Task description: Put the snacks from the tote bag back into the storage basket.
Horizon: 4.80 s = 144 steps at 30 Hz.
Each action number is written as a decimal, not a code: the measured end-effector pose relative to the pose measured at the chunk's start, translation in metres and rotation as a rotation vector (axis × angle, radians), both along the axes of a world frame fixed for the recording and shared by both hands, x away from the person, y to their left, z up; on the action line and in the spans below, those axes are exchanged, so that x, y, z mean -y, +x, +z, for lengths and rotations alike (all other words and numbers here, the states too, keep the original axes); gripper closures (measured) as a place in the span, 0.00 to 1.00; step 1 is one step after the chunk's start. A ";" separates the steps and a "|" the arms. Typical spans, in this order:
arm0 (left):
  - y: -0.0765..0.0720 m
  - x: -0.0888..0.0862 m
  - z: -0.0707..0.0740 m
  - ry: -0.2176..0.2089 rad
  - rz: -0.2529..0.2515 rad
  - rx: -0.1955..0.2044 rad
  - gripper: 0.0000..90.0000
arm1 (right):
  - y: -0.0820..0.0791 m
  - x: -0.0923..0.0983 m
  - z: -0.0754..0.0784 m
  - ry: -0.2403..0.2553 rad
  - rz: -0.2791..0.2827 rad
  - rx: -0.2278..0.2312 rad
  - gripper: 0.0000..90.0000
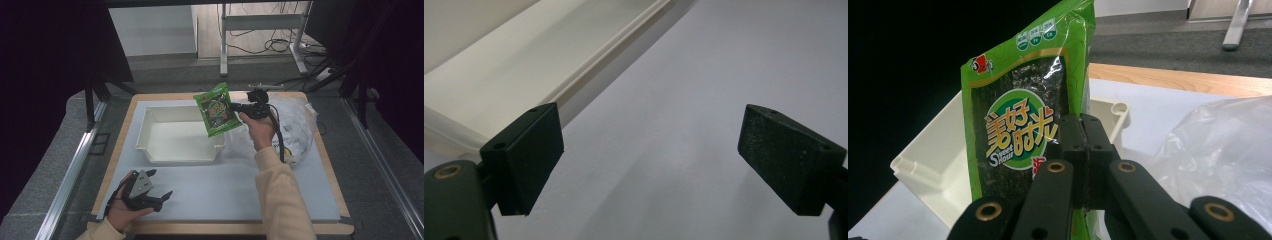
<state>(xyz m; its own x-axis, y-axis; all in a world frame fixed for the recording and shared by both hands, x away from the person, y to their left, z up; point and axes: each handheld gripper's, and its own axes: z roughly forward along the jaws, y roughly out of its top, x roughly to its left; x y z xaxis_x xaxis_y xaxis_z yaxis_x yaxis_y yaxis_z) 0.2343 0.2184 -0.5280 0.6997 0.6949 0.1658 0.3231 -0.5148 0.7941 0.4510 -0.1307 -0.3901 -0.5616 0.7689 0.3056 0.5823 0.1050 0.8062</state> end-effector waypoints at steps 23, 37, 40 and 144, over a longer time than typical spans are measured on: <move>0.000 0.000 0.000 -0.004 0.001 0.000 0.12 | 0.001 -0.031 -0.003 0.009 0.043 -0.006 1.00; 0.000 0.000 0.000 -0.004 0.001 -0.001 0.12 | 0.004 -0.047 -0.011 0.007 0.059 -0.016 1.00; 0.000 0.000 0.000 -0.006 0.001 -0.003 0.12 | 0.004 -0.050 -0.012 0.006 0.061 -0.018 1.00; -0.002 0.000 0.005 -0.051 -0.010 0.010 0.12 | 0.014 -0.162 -0.089 -0.033 0.046 -0.172 1.00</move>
